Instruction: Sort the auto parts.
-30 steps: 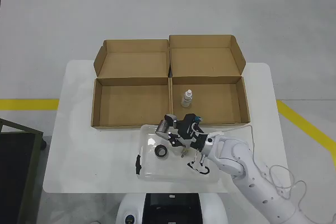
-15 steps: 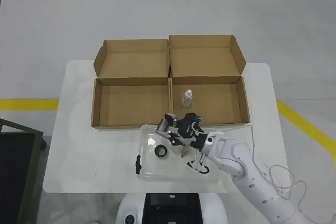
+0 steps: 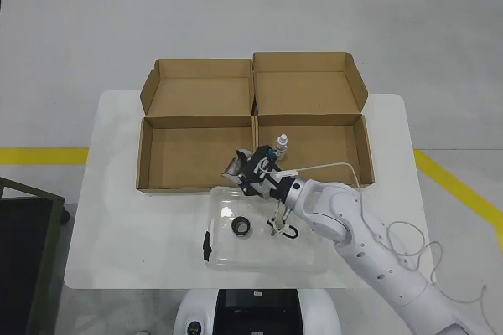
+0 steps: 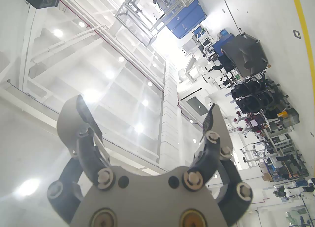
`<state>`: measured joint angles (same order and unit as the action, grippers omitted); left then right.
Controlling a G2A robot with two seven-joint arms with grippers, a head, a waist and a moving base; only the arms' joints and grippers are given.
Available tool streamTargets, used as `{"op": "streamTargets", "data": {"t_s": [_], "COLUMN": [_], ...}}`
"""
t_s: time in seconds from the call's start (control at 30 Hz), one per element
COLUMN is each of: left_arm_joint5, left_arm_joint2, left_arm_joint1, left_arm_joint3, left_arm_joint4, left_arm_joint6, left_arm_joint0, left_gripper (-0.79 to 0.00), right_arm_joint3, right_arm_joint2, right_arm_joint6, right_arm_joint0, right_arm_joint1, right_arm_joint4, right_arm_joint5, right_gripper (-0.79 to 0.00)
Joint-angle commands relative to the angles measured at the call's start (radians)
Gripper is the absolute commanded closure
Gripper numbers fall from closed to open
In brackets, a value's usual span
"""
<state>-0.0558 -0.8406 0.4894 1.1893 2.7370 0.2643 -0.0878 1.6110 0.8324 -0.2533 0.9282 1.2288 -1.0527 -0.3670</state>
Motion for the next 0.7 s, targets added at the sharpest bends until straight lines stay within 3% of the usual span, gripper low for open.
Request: {"op": "streamTargets", "data": {"t_s": [0.0, 0.67], "left_arm_joint5": [0.000, 0.000], "left_arm_joint2": [0.000, 0.000], "left_arm_joint1": [0.000, 0.000], "left_arm_joint3": [0.000, 0.000], "left_arm_joint4": [0.000, 0.000], "left_arm_joint6": [0.000, 0.000], "left_arm_joint0": [0.000, 0.000], "left_gripper": [-0.785, -0.785], "right_arm_joint3": [-0.027, -0.237], "right_arm_joint2": [-0.017, -0.123], "right_arm_joint6": [-0.016, -0.209], "right_arm_joint0": [-0.027, -0.213], "right_arm_joint1": [0.009, 0.087], "right_arm_joint4": [-0.001, -0.003], "right_arm_joint5": [0.008, 0.016], "right_gripper": [0.000, 0.000]}}
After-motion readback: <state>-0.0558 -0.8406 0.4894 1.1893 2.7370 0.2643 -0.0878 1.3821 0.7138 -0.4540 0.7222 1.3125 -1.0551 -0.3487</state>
